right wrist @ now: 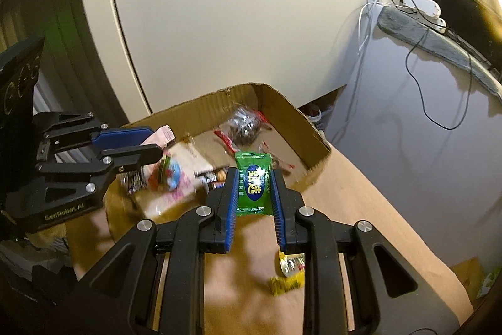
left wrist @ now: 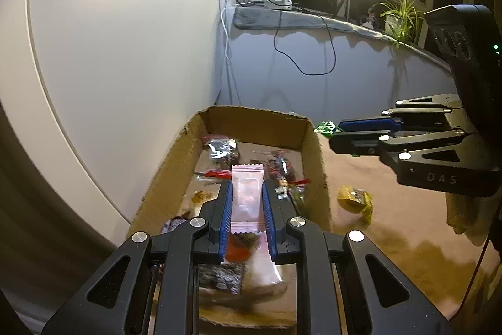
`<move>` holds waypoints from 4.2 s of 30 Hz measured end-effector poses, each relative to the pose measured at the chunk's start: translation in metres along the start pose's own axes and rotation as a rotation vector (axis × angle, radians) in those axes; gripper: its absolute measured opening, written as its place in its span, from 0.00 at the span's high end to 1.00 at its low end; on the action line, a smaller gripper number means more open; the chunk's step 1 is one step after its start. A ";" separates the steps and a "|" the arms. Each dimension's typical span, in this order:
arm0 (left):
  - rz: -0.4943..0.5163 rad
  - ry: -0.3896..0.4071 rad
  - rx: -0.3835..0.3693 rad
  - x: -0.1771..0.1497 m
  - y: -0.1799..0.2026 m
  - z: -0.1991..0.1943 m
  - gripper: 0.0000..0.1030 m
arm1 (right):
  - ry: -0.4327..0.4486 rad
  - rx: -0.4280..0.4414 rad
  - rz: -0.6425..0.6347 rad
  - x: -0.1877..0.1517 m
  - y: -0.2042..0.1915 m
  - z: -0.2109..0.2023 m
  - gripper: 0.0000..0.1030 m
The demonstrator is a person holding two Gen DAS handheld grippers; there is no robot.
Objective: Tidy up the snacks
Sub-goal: 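Carry the pink and dark-green candies into the box with both tools and release, then grasp the yellow-green pouch with the left tool while the right tool grasps the yellow candy packet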
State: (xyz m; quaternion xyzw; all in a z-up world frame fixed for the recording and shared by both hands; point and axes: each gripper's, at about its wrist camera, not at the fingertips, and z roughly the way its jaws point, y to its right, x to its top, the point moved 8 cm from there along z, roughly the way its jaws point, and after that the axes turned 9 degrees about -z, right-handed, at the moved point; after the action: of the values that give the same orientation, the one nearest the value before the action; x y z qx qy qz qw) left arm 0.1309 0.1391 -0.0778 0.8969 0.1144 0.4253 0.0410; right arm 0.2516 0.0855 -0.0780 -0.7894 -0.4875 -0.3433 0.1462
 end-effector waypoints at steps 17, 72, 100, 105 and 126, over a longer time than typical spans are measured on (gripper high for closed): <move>-0.009 0.004 0.018 0.007 -0.013 0.007 0.82 | -0.005 0.048 0.006 0.023 -0.003 0.036 0.77; 0.106 -0.088 -0.112 -0.049 0.115 0.000 0.76 | -0.143 0.038 0.004 -0.127 0.023 0.025 0.49; 0.127 -0.210 -0.040 -0.066 0.135 0.086 0.49 | -0.151 0.039 0.090 -0.166 0.068 0.009 0.84; 0.129 -0.212 -0.010 -0.063 0.136 0.100 0.49 | -0.143 0.037 0.107 -0.168 0.070 0.008 0.84; 0.138 -0.144 -0.060 -0.057 0.140 0.068 0.69 | -0.127 -0.025 0.142 -0.157 0.067 -0.017 0.86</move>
State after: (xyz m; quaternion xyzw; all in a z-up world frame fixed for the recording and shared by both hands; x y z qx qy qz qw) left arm 0.1724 -0.0089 -0.1395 0.9292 0.0362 0.3649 0.0463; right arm 0.2577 -0.0617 -0.1665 -0.8439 -0.4343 -0.2874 0.1288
